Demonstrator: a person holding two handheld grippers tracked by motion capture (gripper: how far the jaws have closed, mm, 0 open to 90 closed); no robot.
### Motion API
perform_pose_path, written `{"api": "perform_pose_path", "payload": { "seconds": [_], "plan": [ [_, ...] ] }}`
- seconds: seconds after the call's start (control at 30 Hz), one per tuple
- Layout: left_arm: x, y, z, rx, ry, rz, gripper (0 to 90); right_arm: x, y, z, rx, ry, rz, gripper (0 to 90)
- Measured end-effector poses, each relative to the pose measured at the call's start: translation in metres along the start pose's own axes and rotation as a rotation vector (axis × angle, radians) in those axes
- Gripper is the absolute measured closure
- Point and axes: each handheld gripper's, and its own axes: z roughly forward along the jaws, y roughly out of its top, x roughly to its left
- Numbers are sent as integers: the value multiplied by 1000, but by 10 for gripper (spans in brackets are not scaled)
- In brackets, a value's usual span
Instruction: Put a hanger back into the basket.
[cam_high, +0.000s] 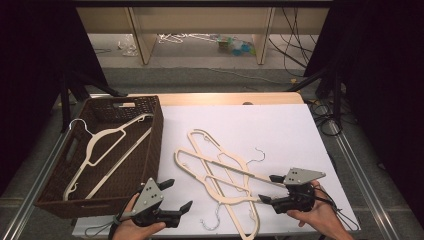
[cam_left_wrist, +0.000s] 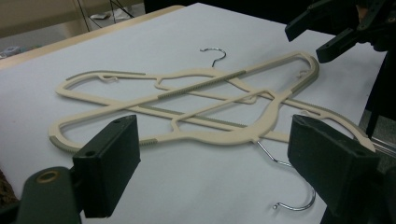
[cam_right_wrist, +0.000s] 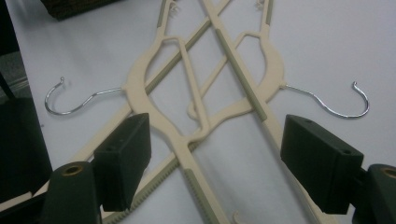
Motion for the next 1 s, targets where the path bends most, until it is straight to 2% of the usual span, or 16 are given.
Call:
{"api": "perform_pose_path", "payload": {
  "seconds": [0.1,0.23,0.3,0.47,0.57,0.63,0.67,0.77,1.0],
  "plan": [
    [-2,-1,0,11,0,5,170,0,-1,2,23,7,-4,263],
    [-2,-1,0,14,-7,16,170,-3,-4,10,74,12,-46,279],
    [-3,-2,2,10,-12,3,170,-4,-5,14,102,18,-62,291],
    [-3,-3,2,24,-16,20,172,-3,-6,25,171,72,-113,355],
    [-3,-4,3,26,-20,25,173,-2,-8,29,188,77,-141,424],
    [-3,-3,3,33,-19,32,173,-2,-9,30,202,91,-138,463],
    [-4,-3,4,32,-22,20,173,-2,-9,30,229,104,-139,471],
    [-5,-3,4,32,-26,33,174,-2,-10,34,257,122,-173,513],
    [-4,-4,4,35,-25,27,175,-5,-10,39,272,132,-164,587]
  ]
}}
